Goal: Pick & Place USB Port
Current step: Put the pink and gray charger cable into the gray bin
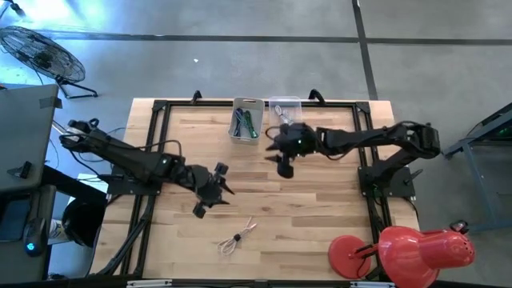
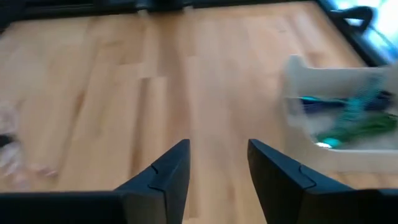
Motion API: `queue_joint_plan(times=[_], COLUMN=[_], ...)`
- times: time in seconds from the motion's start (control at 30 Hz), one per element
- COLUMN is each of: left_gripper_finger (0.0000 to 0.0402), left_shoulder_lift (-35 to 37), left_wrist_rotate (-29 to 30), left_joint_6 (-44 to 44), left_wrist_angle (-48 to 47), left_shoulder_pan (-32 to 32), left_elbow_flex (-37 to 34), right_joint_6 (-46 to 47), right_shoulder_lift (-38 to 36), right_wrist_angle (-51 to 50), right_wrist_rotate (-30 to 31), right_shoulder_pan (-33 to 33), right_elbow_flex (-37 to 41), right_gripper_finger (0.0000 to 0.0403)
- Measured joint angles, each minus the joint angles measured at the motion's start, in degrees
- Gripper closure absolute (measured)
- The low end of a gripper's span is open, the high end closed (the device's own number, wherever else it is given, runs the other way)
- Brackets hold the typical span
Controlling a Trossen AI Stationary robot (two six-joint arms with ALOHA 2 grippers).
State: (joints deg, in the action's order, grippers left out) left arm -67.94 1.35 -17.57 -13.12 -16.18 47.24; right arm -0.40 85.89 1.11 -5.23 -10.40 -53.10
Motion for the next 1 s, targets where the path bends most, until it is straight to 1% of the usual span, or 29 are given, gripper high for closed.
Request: queue_joint_plan(times=[0.07, 0.13, 0.2, 0.37, 0.5, 0.57, 0.63, 0.77, 0.83, 0.9, 1.0], left_gripper_finger=[0.0243, 0.0243, 0.0243, 0.0243, 0.0243, 0.0243, 0.0243, 0.0243, 0.0243, 0.0243, 0.0243], left_shoulder_lift=[0.2, 0.4, 1.0, 1.0, 1.0, 0.8, 0.3, -2.3, -4.5, -7.3, -11.7], left_wrist_rotate=[1.9, 3.9, 5.9, 8.9, 9.6, 8.7, 6.5, 1.9, 1.5, -0.1, -4.5], left_joint_6=[-0.1, -0.1, -0.3, -0.1, 1.2, 5.5, 10.1, 16.0, 18.5, 20.6, 20.9], left_wrist_angle=[-0.9, -0.6, -2.5, -6.6, -7.8, -8.8, -8.9, -9.4, -9.6, -9.3, -8.0], left_shoulder_pan=[-1.5, -2.7, -3.0, -3.0, -3.0, -3.0, -3.0, -3.0, -3.0, -3.0, -3.0], left_elbow_flex=[-0.1, 0.0, 0.6, 2.5, 2.8, 2.8, 2.8, 2.8, 2.8, 2.8, 2.8], right_joint_6=[-0.8, -1.1, -1.2, -2.2, -2.9, -3.2, -3.6, -3.3, -3.2, -3.1, -3.1], right_shoulder_lift=[0.0, 0.0, 0.0, 0.0, 0.0, 0.0, 0.0, 0.0, 0.0, 0.0, 0.0], right_wrist_angle=[-0.1, -0.1, 0.1, 0.0, 0.0, 0.0, -0.4, -0.4, -0.5, -0.9, -1.0], right_wrist_rotate=[-1.2, -3.8, -6.0, -4.9, -1.5, 0.2, 1.4, 1.9, 2.0, 2.0, 2.2], right_shoulder_pan=[2.2, 4.4, 6.7, 12.4, 15.7, 16.6, 17.2, 17.3, 17.3, 17.4, 17.9], right_elbow_flex=[0.0, 0.0, 0.0, 0.0, 0.0, 0.0, 0.0, 0.0, 0.0, 0.0, 0.0], right_gripper_finger=[0.0252, 0.0253, 0.0253, 0.0253, 0.0254, 0.0253, 0.0254, 0.0254, 0.0254, 0.0254, 0.0254])
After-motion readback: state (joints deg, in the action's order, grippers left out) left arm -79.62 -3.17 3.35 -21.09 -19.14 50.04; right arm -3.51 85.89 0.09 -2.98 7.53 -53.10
